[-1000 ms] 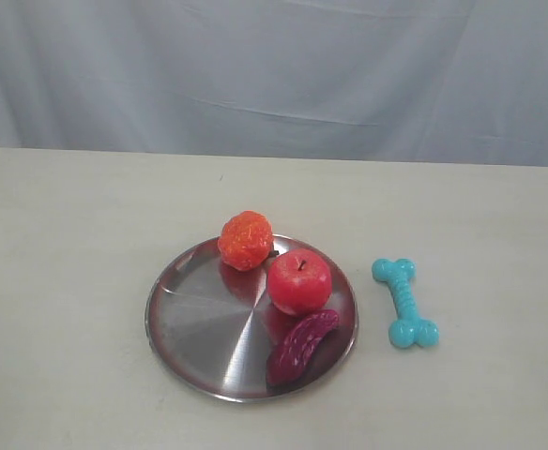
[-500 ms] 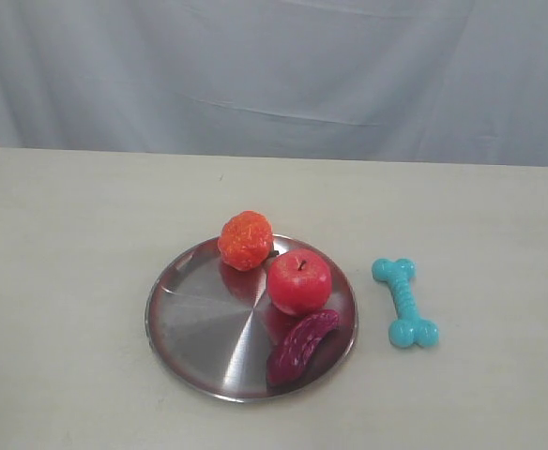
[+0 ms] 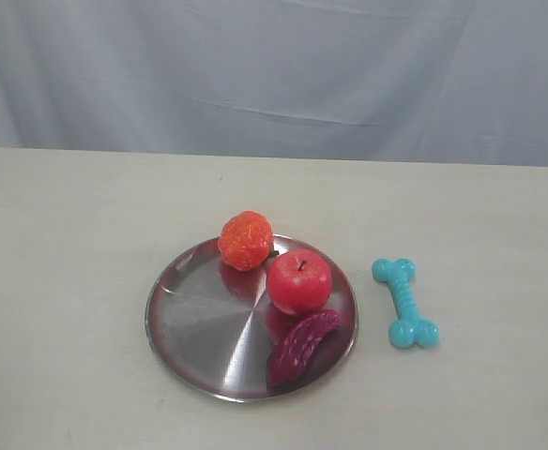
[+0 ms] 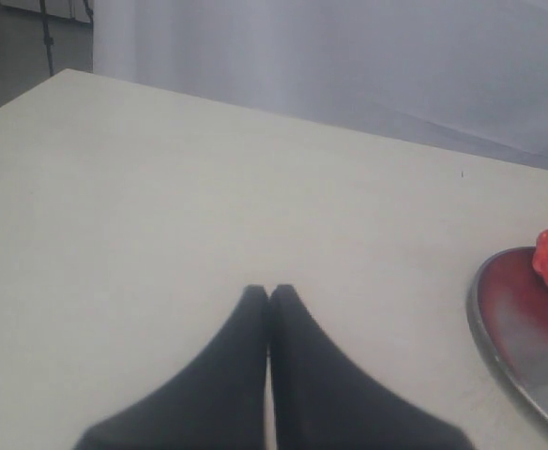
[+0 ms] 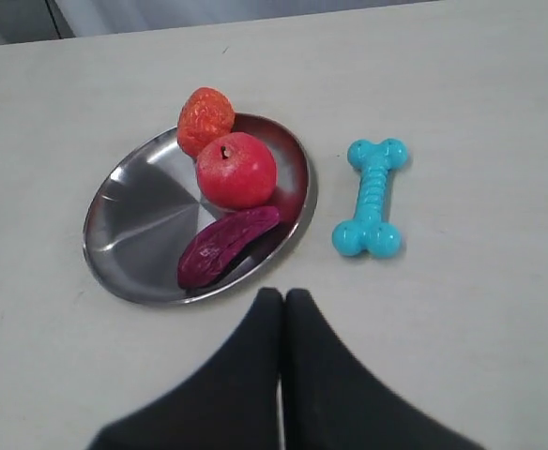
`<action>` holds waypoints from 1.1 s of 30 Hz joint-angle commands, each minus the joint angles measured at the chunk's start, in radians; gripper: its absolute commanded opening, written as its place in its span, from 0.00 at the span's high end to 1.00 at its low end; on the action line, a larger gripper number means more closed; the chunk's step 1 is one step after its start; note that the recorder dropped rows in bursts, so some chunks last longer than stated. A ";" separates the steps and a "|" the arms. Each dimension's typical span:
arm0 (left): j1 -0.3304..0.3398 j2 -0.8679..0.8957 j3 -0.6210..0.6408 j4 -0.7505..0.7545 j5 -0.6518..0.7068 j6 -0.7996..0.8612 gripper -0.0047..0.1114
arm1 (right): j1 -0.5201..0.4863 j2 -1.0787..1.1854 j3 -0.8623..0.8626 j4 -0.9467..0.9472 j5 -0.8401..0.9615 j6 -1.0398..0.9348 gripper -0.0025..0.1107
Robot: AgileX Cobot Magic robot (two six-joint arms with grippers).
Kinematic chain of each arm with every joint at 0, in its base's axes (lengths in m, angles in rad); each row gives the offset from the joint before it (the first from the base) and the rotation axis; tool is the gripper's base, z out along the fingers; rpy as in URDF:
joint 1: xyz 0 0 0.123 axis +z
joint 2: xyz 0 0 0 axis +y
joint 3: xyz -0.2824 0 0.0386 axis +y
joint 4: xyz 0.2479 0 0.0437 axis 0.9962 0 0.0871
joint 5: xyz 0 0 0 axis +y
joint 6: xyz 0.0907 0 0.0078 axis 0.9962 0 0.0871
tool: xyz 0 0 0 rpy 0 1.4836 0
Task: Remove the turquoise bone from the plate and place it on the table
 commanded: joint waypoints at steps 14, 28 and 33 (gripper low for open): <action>0.004 -0.001 0.003 0.006 -0.005 -0.002 0.96 | -0.005 -0.027 0.061 -0.151 -0.356 -0.138 0.98; 0.004 -0.001 0.003 0.006 -0.005 -0.002 0.96 | -0.158 -0.246 0.392 -0.144 -0.638 -0.158 0.98; 0.004 -0.001 0.003 0.006 -0.005 -0.002 0.96 | -0.158 -0.246 0.459 -0.144 -0.685 -0.173 0.98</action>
